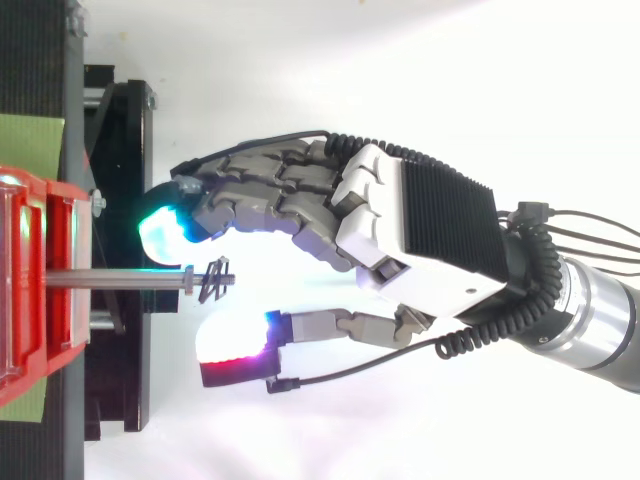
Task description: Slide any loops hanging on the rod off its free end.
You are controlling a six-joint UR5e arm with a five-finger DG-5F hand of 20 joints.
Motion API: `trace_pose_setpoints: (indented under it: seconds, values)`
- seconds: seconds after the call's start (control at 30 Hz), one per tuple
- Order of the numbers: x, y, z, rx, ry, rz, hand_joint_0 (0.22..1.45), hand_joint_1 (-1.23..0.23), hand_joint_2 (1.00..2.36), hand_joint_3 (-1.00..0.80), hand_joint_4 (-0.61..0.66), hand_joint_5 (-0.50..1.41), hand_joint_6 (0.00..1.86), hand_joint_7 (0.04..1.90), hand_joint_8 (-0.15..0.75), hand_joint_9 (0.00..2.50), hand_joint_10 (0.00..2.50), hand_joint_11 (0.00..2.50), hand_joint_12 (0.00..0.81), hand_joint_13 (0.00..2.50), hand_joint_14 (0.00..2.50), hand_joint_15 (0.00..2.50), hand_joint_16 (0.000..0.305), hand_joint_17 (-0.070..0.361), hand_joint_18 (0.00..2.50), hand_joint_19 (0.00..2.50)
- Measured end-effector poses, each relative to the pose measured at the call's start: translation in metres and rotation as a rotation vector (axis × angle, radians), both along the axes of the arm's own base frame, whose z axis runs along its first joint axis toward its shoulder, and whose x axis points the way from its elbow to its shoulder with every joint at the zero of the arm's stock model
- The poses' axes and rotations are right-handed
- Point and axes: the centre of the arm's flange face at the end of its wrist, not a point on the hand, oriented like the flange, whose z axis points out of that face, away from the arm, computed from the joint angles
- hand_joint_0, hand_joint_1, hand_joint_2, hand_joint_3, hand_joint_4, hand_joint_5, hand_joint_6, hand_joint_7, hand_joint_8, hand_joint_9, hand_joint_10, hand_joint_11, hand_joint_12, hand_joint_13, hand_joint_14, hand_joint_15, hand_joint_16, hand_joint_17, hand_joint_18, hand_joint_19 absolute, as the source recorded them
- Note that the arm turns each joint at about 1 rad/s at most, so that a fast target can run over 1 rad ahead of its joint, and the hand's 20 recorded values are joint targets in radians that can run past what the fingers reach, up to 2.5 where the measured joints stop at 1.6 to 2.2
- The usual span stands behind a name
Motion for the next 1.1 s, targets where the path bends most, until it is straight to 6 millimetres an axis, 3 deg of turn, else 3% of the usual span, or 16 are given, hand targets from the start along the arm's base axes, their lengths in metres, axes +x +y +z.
trace_pose_setpoints:
  seconds: [0.1,0.7,1.1]
  values:
    - [-0.0004,-0.0031,-0.0011,-0.003,0.01,-0.002,0.55,-0.64,1.01,-0.38,0.23,-0.15,0.68,0.9,0.294,0.67,0.02,0.56,0.385,0.54,0.01,0.25,0.053,0.119,0.56,0.28]
    - [-0.002,-0.0035,-0.0061,-0.049,0.057,0.078,0.52,-0.6,1.0,-0.44,0.23,-0.14,0.66,0.95,0.299,0.67,0.02,0.57,0.395,0.54,0.01,0.25,0.055,0.124,0.56,0.28]
    - [-0.0042,-0.0092,-0.0054,-0.022,0.079,0.092,0.57,-0.42,1.01,-0.4,0.21,-0.13,0.64,0.99,0.291,0.69,0.02,0.55,0.382,0.53,0.01,0.26,0.053,0.118,0.54,0.29]
